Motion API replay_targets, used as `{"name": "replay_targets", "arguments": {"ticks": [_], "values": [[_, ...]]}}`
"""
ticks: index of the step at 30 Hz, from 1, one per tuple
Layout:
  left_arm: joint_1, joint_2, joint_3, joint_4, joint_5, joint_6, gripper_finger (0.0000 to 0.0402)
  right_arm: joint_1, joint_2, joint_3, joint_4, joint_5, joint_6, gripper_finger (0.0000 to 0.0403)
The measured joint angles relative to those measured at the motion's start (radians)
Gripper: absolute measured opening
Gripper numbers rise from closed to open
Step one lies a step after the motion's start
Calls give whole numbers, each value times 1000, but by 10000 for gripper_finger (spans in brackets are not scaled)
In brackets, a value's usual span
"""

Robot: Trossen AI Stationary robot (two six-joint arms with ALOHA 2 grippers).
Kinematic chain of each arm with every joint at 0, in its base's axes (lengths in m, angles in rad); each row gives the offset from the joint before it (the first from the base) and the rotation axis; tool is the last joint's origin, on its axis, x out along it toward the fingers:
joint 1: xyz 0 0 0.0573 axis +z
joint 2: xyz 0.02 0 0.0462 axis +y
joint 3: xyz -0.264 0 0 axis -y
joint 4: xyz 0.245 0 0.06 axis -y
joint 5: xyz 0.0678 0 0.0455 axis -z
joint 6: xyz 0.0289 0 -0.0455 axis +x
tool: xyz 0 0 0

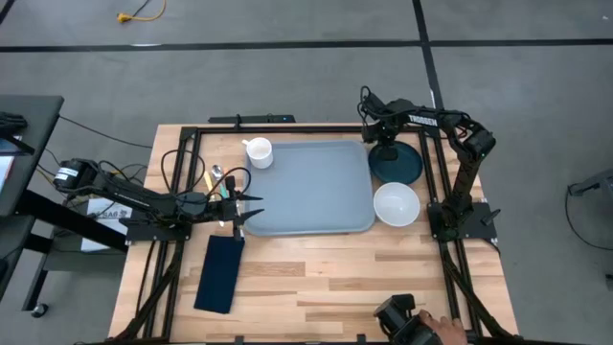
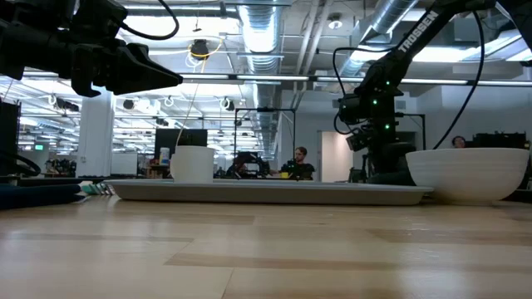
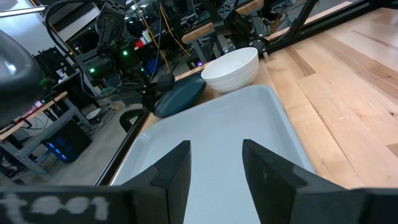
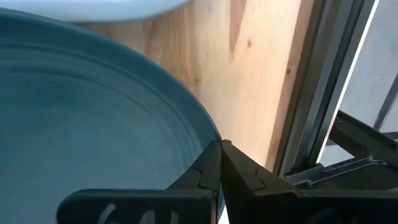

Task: Set up tray
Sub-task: Put the black plate on the gray tray to the bottom right of the white mug

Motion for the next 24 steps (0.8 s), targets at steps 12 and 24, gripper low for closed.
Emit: {"name": "replay_targets", "arguments": {"ticks": [12,24], "values": [[0,0,0,0,0,0,135,0,0,0,-6,3,0,1],[0,0,0,0,0,0,135,0,0,0,-6,2,22,19]]}}
